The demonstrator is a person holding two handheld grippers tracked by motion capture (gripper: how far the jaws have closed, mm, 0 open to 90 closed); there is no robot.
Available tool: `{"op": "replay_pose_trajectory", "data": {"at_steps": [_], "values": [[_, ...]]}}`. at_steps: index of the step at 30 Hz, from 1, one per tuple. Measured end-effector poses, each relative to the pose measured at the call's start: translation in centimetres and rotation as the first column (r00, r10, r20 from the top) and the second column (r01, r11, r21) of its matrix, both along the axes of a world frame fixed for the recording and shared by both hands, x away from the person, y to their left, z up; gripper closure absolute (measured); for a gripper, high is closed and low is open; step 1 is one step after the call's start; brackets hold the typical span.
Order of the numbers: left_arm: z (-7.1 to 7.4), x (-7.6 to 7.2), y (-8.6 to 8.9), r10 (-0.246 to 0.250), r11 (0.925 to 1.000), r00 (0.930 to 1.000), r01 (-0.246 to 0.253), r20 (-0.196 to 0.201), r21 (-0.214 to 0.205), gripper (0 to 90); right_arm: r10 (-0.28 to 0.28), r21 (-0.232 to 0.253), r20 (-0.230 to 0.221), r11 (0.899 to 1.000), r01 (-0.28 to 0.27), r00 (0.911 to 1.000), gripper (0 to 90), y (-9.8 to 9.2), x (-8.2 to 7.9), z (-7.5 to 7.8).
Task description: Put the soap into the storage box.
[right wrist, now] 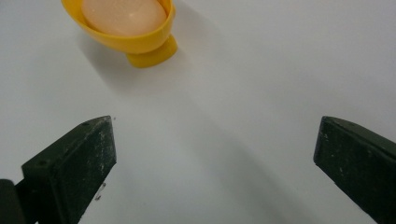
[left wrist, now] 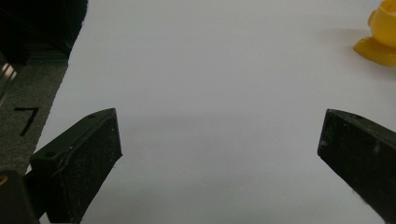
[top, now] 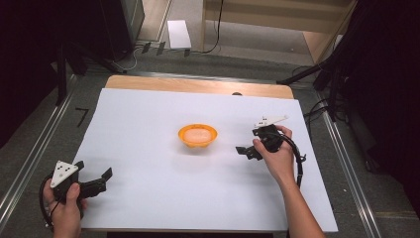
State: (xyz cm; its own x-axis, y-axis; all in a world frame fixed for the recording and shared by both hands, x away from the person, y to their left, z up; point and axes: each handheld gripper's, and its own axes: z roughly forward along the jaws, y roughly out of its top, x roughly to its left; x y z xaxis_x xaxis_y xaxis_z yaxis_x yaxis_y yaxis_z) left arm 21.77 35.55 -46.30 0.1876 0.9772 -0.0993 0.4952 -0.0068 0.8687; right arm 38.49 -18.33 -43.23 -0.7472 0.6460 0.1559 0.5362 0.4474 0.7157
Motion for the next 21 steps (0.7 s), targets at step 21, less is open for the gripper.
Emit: {"op": "replay_pose_trajectory", "data": {"at_steps": [21], "values": [[0.0, 0.1, 0.1, 0.005, 1.0000, 1.0000, -0.005, -0.007, -0.006, 0.0, -0.192, 0.101, 0.055, 0.977, 0.186, 0.9798, 0.0, -5.7, -5.0, -1.1]]}}
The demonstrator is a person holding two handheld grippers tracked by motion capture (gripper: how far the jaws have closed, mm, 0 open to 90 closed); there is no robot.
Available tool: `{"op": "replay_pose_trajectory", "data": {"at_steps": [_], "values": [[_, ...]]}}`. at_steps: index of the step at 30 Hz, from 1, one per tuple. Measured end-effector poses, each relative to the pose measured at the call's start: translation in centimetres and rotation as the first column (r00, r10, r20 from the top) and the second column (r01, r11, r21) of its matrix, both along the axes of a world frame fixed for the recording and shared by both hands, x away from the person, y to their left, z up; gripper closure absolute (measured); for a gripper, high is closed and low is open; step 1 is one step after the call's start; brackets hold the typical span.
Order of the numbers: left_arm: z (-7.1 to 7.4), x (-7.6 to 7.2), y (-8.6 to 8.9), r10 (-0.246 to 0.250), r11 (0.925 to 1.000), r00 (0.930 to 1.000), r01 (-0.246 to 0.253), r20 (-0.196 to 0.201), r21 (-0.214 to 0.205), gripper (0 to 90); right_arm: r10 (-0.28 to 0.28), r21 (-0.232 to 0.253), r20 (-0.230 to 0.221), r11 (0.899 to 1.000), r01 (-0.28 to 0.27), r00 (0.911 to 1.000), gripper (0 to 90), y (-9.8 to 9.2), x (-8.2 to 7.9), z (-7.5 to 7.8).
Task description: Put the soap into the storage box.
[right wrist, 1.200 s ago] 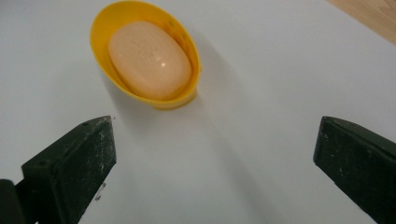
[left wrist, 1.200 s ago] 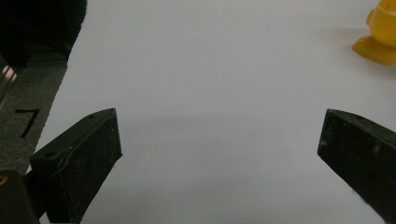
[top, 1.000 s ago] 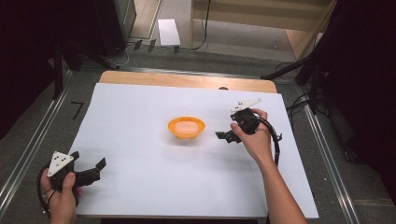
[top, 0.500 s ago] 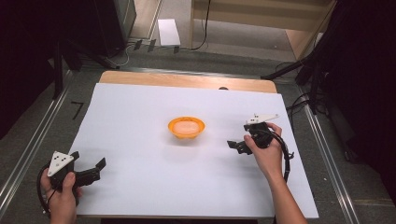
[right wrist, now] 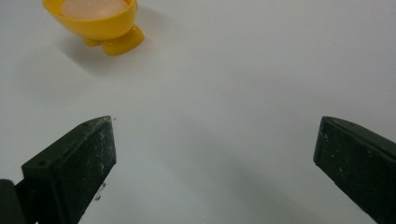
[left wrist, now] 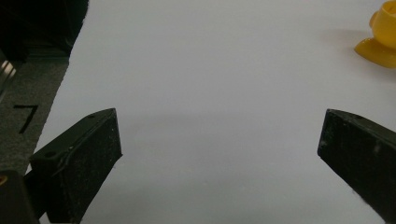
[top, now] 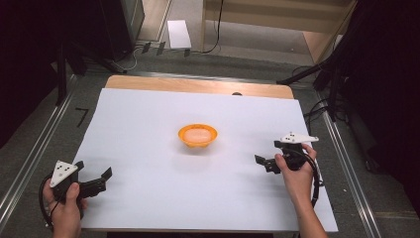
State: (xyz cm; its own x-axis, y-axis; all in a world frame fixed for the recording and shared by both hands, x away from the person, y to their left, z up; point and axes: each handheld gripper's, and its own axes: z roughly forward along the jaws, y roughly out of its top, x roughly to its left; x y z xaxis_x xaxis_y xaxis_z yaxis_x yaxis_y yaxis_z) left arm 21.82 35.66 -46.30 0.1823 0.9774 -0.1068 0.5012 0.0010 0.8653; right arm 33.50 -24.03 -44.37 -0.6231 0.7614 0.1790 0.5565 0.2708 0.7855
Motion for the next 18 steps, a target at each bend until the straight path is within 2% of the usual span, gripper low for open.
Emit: {"op": "replay_pose_trajectory", "data": {"at_steps": [10, 18], "values": [[0.0, 0.1, 0.0, 0.006, 1.0000, 1.0000, -0.006, -0.007, -0.002, 0.0, -0.067, 0.025, 0.005, 0.997, 0.067, 0.9978, 0.0, -2.1, -2.2, -1.3], [0.0, 0.1, 0.0, 0.010, 0.9999, 0.9999, -0.010, -0.009, 0.000, 0.0, -0.119, 0.050, 0.007, 0.992, 0.118, 0.9929, 0.0, -3.3, -4.2, -2.6]]}}
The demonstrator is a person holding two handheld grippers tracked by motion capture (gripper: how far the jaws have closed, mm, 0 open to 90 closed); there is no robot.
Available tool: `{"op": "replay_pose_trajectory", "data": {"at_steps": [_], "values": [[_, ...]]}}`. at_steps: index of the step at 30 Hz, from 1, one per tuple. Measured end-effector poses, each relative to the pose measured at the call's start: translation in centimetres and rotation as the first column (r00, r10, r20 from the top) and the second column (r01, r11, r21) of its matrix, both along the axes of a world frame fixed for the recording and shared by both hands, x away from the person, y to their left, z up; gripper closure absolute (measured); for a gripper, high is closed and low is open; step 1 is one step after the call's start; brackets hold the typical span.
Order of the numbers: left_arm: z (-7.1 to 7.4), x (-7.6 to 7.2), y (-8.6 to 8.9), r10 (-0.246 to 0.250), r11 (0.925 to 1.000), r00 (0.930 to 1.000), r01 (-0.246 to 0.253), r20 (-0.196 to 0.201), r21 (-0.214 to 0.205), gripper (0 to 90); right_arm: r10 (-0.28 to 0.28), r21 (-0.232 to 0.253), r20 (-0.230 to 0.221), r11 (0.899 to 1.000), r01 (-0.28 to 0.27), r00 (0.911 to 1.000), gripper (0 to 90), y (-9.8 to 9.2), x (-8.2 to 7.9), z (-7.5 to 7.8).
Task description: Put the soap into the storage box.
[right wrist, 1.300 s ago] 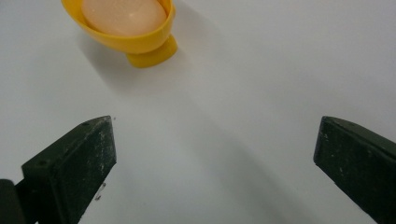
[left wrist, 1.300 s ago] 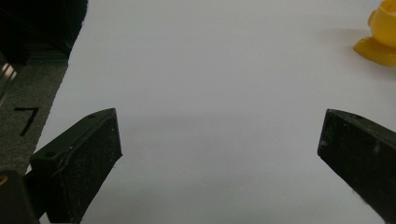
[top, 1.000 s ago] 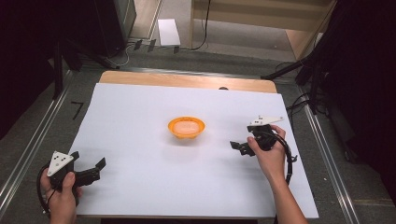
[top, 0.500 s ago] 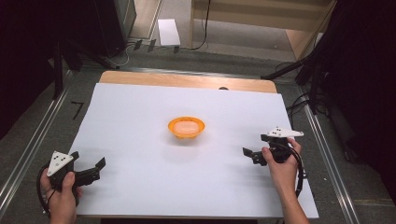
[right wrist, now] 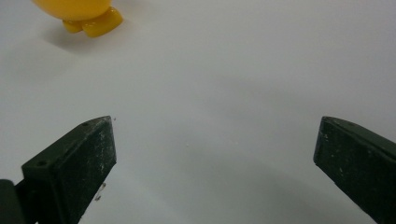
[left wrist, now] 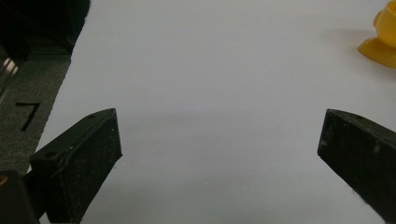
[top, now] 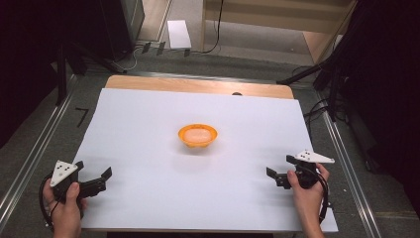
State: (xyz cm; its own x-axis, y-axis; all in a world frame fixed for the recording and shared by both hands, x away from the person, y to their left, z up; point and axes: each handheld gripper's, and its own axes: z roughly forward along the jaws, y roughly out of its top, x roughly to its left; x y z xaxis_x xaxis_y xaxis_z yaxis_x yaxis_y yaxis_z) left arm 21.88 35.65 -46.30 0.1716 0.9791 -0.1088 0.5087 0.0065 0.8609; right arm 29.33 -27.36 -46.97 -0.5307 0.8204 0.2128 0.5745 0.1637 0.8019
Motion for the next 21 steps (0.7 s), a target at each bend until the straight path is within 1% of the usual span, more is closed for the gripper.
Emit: {"op": "replay_pose_trajectory", "data": {"at_steps": [3, 9, 14, 17, 20, 21], "values": [[0.0, 0.0, 0.0, 0.000, 1.0000, 1.0000, 0.000, 0.002, -0.003, 0.0, -0.027, -0.004, 0.012, 1.000, 0.027, 0.9996, 0.0, -0.4, -0.8, -0.2], [0.0, 0.0, 0.0, 0.000, 1.0000, 1.0000, 0.000, 0.002, 0.001, 0.0, -0.070, 0.007, 0.012, 0.998, 0.070, 0.9975, 0.0, -1.6, -2.2, -0.7], [0.0, 0.0, 0.0, -0.002, 1.0000, 1.0000, 0.002, 0.003, 0.002, 0.0, -0.106, -0.001, 0.012, 0.994, 0.106, 0.9943, 0.0, -2.8, -3.4, -1.3], [0.0, 0.0, 0.0, -0.002, 1.0000, 1.0000, 0.002, 0.001, 0.005, 0.0, -0.141, -0.008, 0.010, 0.990, 0.142, 0.9899, 0.0, -3.7, -4.1, -1.5], [0.0, 0.0, 0.0, -0.008, 1.0000, 1.0000, 0.008, 0.000, -0.001, 0.0, -0.177, -0.017, 0.013, 0.984, 0.177, 0.9841, 0.0, -4.7, -4.8, -1.7], [0.0, 0.0, 0.0, -0.009, 1.0000, 1.0000, 0.009, -0.001, 0.001, 0.0, -0.190, -0.021, 0.008, 0.982, 0.190, 0.9818, 0.0, -5.0, -5.0, -1.8]]}}
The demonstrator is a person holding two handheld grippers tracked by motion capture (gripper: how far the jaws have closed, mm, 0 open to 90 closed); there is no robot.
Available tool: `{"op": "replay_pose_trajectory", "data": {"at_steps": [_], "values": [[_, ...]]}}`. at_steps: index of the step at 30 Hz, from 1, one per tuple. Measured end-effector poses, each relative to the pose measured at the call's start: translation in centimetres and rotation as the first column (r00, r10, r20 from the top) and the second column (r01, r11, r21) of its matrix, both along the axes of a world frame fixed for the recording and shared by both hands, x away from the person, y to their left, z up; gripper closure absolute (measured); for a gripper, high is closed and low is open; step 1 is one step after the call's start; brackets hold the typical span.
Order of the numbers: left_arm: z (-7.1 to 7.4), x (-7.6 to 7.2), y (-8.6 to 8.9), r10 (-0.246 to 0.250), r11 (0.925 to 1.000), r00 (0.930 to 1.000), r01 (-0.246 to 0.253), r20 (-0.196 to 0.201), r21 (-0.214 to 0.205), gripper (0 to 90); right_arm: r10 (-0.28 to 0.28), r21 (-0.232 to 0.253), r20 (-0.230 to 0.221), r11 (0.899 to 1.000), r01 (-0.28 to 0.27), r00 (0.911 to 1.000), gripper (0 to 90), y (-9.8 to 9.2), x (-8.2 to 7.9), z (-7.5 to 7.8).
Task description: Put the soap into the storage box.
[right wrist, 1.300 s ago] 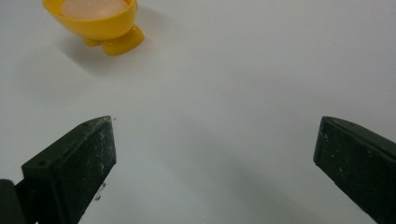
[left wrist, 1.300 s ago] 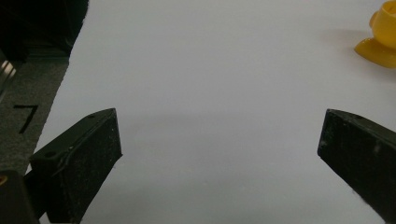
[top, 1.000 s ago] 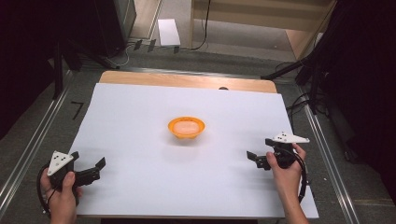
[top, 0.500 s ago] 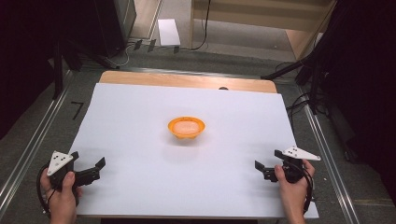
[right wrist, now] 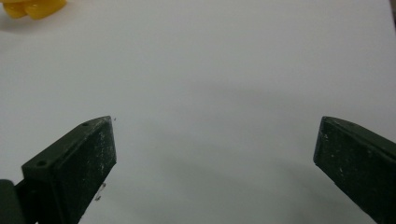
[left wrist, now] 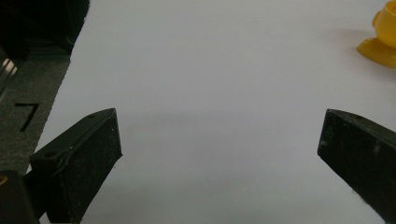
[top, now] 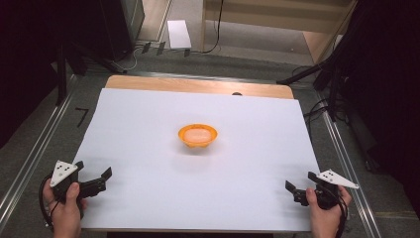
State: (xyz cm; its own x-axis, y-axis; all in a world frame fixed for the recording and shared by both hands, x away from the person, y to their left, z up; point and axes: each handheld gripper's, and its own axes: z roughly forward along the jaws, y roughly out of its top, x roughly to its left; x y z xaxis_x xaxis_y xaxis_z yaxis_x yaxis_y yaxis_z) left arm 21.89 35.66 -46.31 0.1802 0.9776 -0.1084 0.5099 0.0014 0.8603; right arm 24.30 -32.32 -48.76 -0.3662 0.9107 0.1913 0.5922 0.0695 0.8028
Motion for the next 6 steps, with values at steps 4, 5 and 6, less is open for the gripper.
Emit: {"op": "replay_pose_trajectory", "data": {"at_steps": [4, 5, 6], "values": [[-0.03, 0.14, -0.12, -0.004, 1.0000, 0.9999, 0.004, -0.010, 0.008, 0.0, -0.020, -0.017, -0.003, 1.000, 0.019, 0.9998, 0.0, -0.36, -0.53, -0.09], [-0.04, 0.17, -0.12, -0.006, 0.9999, 0.9999, 0.007, -0.014, 0.009, 0.0, -0.023, -0.021, -0.002, 1.000, 0.023, 0.9997, 0.0, -0.31, -0.56, -0.10], [-0.02, 0.20, -0.12, -0.006, 1.0000, 0.9998, 0.006, -0.020, 0.007, 0.0, -0.028, -0.026, -0.006, 0.999, 0.028, 0.9996, 0.0, -0.24, -0.58, -0.07]]}}
